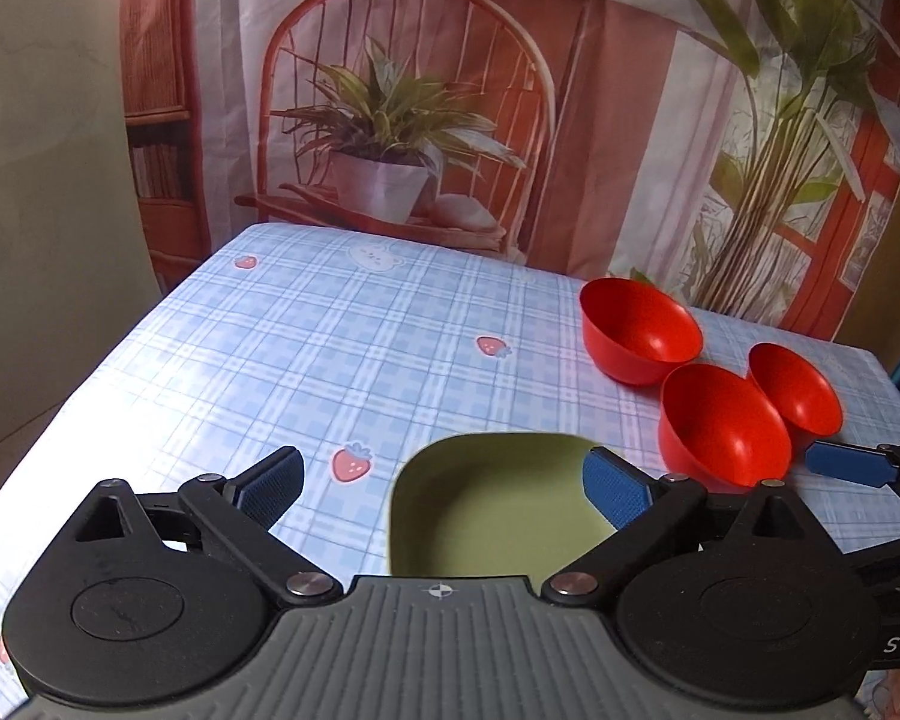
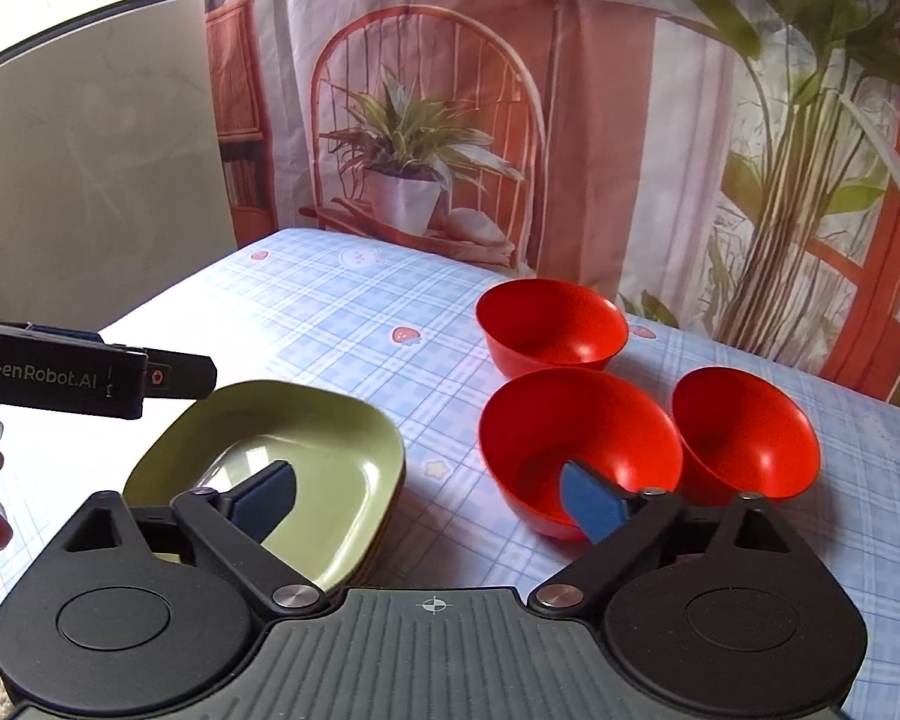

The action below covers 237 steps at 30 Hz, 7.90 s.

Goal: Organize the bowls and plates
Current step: 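Open the left gripper to release the green dish rim, then move the left gripper to the rim of a red bowl, then close the left gripper on the red bowl rim, then lift the red bowl and carry it over the other red bowls, then lower the held red bowl into the other red bowl, then grip the rims of the nested red bowls with the left gripper and lift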

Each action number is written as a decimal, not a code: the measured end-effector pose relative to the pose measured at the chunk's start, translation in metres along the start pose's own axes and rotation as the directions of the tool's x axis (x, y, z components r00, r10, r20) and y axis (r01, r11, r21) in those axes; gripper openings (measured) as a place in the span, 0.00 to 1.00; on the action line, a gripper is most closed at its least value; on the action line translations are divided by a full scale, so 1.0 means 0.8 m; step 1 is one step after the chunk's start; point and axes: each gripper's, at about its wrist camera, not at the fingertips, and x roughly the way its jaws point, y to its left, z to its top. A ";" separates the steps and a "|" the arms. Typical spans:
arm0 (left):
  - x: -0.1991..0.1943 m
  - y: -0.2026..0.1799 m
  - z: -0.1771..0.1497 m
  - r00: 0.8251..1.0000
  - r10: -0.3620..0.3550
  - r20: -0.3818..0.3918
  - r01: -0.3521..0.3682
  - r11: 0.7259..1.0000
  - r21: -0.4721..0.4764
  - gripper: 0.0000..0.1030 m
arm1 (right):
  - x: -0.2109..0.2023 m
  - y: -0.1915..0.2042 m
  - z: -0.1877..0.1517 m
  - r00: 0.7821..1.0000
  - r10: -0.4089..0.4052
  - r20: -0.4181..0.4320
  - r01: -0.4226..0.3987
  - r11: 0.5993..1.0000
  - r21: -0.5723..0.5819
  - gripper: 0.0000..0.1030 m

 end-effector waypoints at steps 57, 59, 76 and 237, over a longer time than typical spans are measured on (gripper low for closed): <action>0.214 -0.070 0.120 0.960 -0.226 -0.164 0.231 0.973 0.012 0.42 | 0.177 -0.198 0.123 0.987 -0.004 -0.163 0.028 0.989 0.146 0.55; 0.219 -0.071 0.119 0.958 -0.227 -0.174 0.233 0.972 0.011 0.37 | 0.182 -0.199 0.121 0.985 0.005 -0.173 0.023 0.987 0.161 0.51; 0.238 -0.071 0.108 0.945 -0.252 -0.209 0.252 0.967 -0.030 0.13 | 0.202 -0.201 0.109 0.972 0.079 -0.221 -0.030 0.976 0.215 0.12; 0.222 -0.256 0.084 0.902 -0.294 -0.315 0.377 0.892 0.248 0.37 | 0.037 -0.285 -0.038 0.990 -0.136 0.036 0.099 0.856 0.508 0.17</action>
